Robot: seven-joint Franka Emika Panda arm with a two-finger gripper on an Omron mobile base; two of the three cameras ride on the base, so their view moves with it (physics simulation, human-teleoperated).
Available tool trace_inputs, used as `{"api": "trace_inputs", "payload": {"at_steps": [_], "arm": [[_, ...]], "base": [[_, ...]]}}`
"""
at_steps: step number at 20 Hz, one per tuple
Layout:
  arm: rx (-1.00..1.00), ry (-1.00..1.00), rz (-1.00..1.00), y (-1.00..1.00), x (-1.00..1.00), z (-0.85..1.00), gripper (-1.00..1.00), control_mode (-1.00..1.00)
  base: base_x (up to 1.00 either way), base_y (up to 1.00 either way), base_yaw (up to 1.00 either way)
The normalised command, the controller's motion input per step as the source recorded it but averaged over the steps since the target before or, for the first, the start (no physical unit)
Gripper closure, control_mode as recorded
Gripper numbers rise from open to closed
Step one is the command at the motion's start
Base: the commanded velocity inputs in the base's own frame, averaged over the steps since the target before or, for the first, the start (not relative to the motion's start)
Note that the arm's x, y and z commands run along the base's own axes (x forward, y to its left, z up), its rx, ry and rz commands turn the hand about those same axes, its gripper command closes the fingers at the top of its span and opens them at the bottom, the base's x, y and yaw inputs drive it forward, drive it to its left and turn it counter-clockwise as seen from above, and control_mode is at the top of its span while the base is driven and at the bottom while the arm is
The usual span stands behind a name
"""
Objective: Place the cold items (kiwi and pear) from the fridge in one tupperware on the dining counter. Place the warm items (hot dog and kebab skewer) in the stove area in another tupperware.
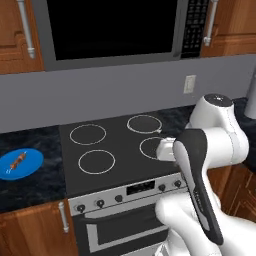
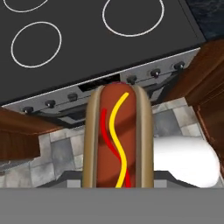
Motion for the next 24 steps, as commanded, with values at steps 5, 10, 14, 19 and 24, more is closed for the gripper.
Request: {"api": "trace_inputs", "payload": {"at_steps": [5, 10, 14, 19, 24], "arm": [[0.0, 0.0, 0.0, 0.0, 0.0, 0.0, 1.0, 1.0], [0.0, 0.0, 0.0, 0.0, 0.0, 0.0, 1.0, 1.0], [0.0, 0.0, 0.0, 0.0, 0.0, 0.0, 1.0, 1.0], [0.0, 0.0, 0.0, 0.0, 0.0, 0.0, 1.0, 1.0], [0.0, 0.0, 0.0, 0.0, 0.0, 0.0, 1.0, 1.0]], "base": [[-1.0, 0.51, 0.17], [-0.88, 0.65, 0.39], [-0.79, 0.54, 0.48], [-0.89, 0.41, 0.45], [-0.8, 0.49, 0.5]]}}
